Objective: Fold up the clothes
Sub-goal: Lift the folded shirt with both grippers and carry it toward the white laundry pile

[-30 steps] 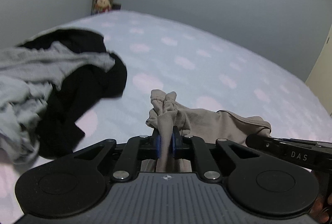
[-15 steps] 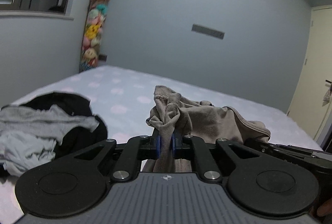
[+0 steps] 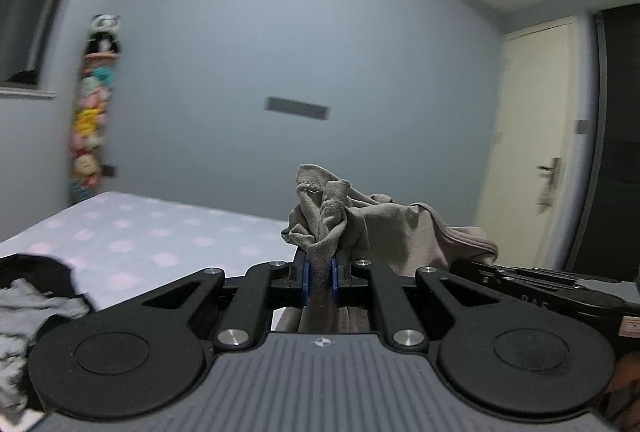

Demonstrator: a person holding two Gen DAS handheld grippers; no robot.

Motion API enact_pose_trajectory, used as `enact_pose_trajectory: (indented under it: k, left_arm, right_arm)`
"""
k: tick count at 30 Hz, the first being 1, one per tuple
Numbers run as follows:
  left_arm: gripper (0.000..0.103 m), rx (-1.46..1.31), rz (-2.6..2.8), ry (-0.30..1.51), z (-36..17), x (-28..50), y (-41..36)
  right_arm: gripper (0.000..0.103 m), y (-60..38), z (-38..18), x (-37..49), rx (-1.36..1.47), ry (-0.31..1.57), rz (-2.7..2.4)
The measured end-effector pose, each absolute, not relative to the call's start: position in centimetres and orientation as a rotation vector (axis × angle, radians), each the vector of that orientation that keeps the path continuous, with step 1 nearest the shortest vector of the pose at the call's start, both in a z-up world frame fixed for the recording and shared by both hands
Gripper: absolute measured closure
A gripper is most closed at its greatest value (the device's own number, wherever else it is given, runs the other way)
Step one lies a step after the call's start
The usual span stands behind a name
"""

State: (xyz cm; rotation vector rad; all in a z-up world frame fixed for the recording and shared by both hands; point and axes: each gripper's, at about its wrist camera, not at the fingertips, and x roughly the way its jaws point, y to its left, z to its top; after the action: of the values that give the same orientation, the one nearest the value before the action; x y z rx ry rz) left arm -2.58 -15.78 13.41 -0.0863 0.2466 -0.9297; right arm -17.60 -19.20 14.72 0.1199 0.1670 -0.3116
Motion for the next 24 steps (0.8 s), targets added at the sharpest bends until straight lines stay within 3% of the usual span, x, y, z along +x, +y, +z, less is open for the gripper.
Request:
enact_pose_trajectory:
  k: [12, 24]
  left_arm:
    - [0.095, -0.063, -1.235, 0.192, 16.6, -9.9, -23.5]
    - [0.095, -0.066, -1.509, 0.262, 17.5, -16.6, -29.4]
  right_arm:
    - [0.095, -25.5, 20.8, -31.4, 0.087, 0.114, -0.534]
    - [0.095, -29.2, 25.5, -43.7, 0.057, 0.171, -0.713]
